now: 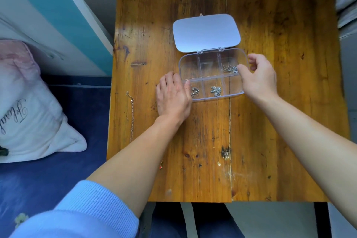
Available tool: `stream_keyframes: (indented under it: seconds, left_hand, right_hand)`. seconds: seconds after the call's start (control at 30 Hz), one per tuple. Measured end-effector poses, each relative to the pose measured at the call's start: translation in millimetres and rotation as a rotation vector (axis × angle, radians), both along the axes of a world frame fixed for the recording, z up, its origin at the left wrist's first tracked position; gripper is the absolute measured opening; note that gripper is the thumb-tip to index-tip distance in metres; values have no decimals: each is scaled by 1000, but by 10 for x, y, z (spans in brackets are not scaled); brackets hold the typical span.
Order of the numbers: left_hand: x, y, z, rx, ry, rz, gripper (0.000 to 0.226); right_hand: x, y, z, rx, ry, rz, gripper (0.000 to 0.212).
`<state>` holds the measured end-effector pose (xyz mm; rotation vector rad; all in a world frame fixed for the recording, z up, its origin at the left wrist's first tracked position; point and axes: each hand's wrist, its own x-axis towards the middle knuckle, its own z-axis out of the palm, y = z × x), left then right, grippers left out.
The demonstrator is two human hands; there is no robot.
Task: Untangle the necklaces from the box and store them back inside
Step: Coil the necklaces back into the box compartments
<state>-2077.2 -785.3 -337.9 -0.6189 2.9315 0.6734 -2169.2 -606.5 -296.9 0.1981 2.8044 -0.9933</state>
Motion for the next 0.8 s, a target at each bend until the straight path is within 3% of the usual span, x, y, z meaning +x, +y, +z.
stream_keyframes:
  seconds: [0.1,0.2,0.33,0.43,0.53,0.8]
  left_hand:
    - [195,-158,148,98,94,68,49]
    - [585,-481,223,139,146,293,41]
    - [1090,-850,218,150,-90,513,37]
    - [1262,-875,211,185,-283,534,32]
    - [1260,-851,190,243,-317,537,20]
    - [1172,-877,262,354,-362,404,20]
  right_hand:
    - [168,-19,-150,-75,-107,-48,55]
    - [295,-41,-252,-34,-56,-36,54]
    - [356,-78,-334,6,15,-31,52]
    - [385,-99,-368,9,36,-35,51]
    - [393,-95,-385,23,47,-26,51]
    - [408,-105,-397,51,59,-33,52]
